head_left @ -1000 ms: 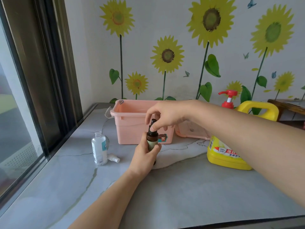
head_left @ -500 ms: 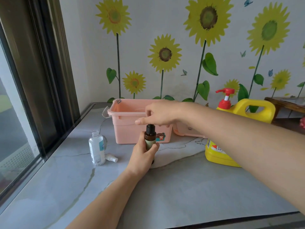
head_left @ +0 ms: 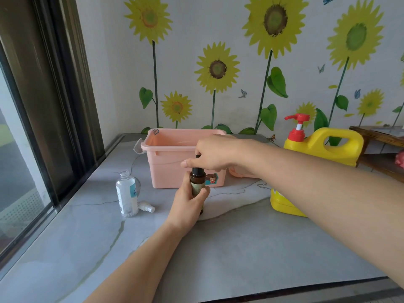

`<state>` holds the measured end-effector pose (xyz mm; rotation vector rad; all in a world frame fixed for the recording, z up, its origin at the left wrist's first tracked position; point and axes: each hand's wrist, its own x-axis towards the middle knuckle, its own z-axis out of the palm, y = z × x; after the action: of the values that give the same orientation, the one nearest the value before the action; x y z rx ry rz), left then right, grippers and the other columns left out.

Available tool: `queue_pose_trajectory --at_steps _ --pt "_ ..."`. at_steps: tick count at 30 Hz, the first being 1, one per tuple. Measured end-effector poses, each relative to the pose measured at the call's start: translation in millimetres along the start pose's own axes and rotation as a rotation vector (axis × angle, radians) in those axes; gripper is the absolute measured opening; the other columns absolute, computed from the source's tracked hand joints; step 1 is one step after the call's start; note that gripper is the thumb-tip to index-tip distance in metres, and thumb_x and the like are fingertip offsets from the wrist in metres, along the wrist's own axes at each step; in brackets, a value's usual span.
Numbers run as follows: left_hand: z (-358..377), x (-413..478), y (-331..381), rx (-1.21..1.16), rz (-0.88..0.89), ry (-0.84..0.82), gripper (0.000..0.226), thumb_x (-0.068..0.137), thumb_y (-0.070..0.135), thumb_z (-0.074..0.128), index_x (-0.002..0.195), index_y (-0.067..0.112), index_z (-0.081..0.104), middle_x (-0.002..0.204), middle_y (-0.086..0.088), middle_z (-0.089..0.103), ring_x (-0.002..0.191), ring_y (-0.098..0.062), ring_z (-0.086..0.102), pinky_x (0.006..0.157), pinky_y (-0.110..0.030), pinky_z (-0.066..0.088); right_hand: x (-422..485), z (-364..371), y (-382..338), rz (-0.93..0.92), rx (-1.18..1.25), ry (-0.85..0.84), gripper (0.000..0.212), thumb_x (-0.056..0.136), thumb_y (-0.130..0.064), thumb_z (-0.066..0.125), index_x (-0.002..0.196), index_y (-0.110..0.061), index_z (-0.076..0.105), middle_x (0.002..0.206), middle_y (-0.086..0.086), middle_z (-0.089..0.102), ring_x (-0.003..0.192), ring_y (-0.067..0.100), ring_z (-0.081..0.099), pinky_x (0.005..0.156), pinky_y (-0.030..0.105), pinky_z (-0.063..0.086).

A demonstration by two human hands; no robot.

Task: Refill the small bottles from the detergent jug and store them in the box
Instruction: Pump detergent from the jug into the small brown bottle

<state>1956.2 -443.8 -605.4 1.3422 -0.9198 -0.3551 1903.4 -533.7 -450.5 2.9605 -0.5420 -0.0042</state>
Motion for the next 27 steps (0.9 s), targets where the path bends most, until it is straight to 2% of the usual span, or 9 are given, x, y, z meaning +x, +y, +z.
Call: queue_pose_trajectory --at_steps 2,6,9,14,17,19,21,24,27 --pt "-0.6 0.5 -0.5 0.005 -0.008 0.000 0.022 0.087 0.021 0.057 0.103 0.035 0.053 0.081 -0.001 0.058 0.072 -0.015 0.048 0.062 -0.024 0.043 -1.0 -6.5 2.8 0.006 0.080 -0.040 0.057 0.088 -0.073 0.045 0.091 -0.020 0.065 0.069 0.000 0.072 0.070 0.018 0.071 0.073 0.031 0.054" --pt "-1.9 0.0 -0.6 0.026 -0.015 0.003 0.018 0.096 0.009 0.055 0.109 0.020 0.051 0.083 -0.005 0.056 0.071 -0.014 0.047 0.058 -0.020 0.043 -0.6 -12.7 9.3 -0.103 0.356 -0.202 0.025 0.088 -0.033 0.070 0.108 -0.024 0.061 0.099 0.006 0.071 0.068 0.016 0.071 0.062 0.029 0.056" --pt "-1.6 -1.0 0.2 0.029 -0.010 0.002 0.015 0.096 0.007 0.054 0.106 0.016 0.049 0.083 -0.007 0.055 0.070 -0.014 0.045 0.054 -0.019 0.042 -0.2 -7.1 9.0 -0.128 0.368 -0.199 0.020 0.088 -0.023 0.069 0.107 -0.018 0.063 0.099 0.008 0.072 0.068 0.016 0.072 0.054 0.025 0.053" --pt "-1.2 -0.5 0.3 0.021 -0.002 0.003 0.030 0.092 0.013 0.055 0.115 0.033 0.052 0.082 -0.003 0.057 0.070 -0.013 0.047 0.060 -0.024 0.044 -5.1 4.8 -0.1 -0.040 0.209 0.017 0.039 0.088 -0.049 0.062 0.078 -0.011 0.066 0.066 0.004 0.070 0.057 0.017 0.063 0.057 0.027 0.052" --pt "-0.6 -1.0 0.4 0.015 -0.003 -0.003 0.035 0.085 0.020 0.054 0.118 0.034 0.053 0.081 0.001 0.058 0.071 -0.013 0.047 0.062 -0.025 0.044 -4.4 12.9 -2.1 0.052 0.066 0.071 0.061 0.087 -0.075 0.044 0.069 -0.019 0.058 0.069 0.001 0.064 0.073 0.020 0.061 0.067 0.034 0.048" --pt "-0.7 -0.7 -0.4 0.011 -0.005 0.002 0.029 0.089 0.016 0.055 0.113 0.032 0.054 0.082 -0.001 0.059 0.071 -0.014 0.048 0.061 -0.024 0.044 -5.4 11.1 0.1 0.064 0.086 0.048 0.067 0.087 -0.081 0.036 0.076 -0.020 0.062 0.075 0.001 0.068 0.076 0.019 0.062 0.068 0.034 0.048" --pt "-0.8 0.2 0.0 0.014 -0.005 0.006 0.025 0.091 0.014 0.056 0.110 0.031 0.054 0.082 -0.002 0.058 0.070 -0.014 0.048 0.060 -0.024 0.044 -6.1 5.4 4.9 0.015 0.285 -0.025 0.052 0.088 -0.071 0.050 0.089 -0.021 0.064 0.081 0.004 0.072 0.067 0.017 0.064 0.070 0.037 0.054" --pt "-0.7 0.0 0.8 0.013 -0.015 0.012 0.020 0.095 0.007 0.055 0.110 0.021 0.052 0.084 -0.006 0.057 0.069 -0.013 0.047 0.057 -0.022 0.044 -4.3 2.6 11.3 -0.107 0.451 -0.144 0.020 0.086 -0.035 0.069 0.100 -0.022 0.065 0.098 0.010 0.071 0.062 0.020 0.067 0.068 0.037 0.058" --pt "-0.9 -0.8 0.7 0.028 -0.016 0.018 0.015 0.096 0.006 0.054 0.108 0.011 0.048 0.084 -0.009 0.055 0.068 -0.013 0.045 0.054 -0.019 0.042 -5.0 6.7 9.3 -0.117 0.432 -0.082 0.017 0.086 -0.026 0.071 0.095 -0.013 0.066 0.078 0.003 0.071 0.065 0.024 0.071 0.054 0.026 0.055"
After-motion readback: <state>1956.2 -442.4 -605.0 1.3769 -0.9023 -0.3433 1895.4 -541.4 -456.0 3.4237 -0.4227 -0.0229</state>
